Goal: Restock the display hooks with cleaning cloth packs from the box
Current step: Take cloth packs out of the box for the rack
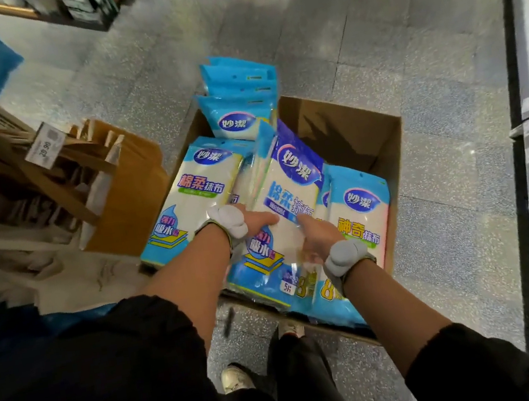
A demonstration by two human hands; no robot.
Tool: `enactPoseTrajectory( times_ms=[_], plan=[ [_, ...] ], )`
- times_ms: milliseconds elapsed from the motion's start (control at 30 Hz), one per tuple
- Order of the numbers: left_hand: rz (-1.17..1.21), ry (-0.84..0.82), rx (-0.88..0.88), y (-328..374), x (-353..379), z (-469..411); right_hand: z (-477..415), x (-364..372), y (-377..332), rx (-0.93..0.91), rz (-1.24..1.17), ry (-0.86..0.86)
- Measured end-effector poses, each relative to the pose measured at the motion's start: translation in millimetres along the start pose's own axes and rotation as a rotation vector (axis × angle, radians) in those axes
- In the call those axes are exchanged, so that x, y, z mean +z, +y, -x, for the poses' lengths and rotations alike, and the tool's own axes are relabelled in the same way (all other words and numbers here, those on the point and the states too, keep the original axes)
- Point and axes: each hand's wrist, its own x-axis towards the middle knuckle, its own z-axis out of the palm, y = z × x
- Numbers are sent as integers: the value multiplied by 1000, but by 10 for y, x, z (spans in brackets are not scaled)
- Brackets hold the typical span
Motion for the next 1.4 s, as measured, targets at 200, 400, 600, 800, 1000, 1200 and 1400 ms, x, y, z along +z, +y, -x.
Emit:
enactPoseTrajectory(
  times_ms=[200,400,600,800,1000,1200,1400],
  plan=[
    [100,-69,64,-239,-290,77,43,-48,-167,-16,-555,-62],
    [460,-202,89,-516,-562,591,230,-37,-743,-102,-631,-231],
    [943,261,167,-910,-1176,951,646,494,-1113,-174,-415,-492],
    [1034,468,91,-1735,-1427,1658,1110,1258,-1272,-179,-242,-673],
    [1041,546,65,-2670,-1302,2402,1702,2076,-1340,-182,-241,-781],
    [1140,691,122,-3691,-924,3011,2293,2917,-1048,-297,-99,-683],
    [1116,867,-34,-4697,-600,3673,2734,3628,-660,-267,54,-693]
  ],
)
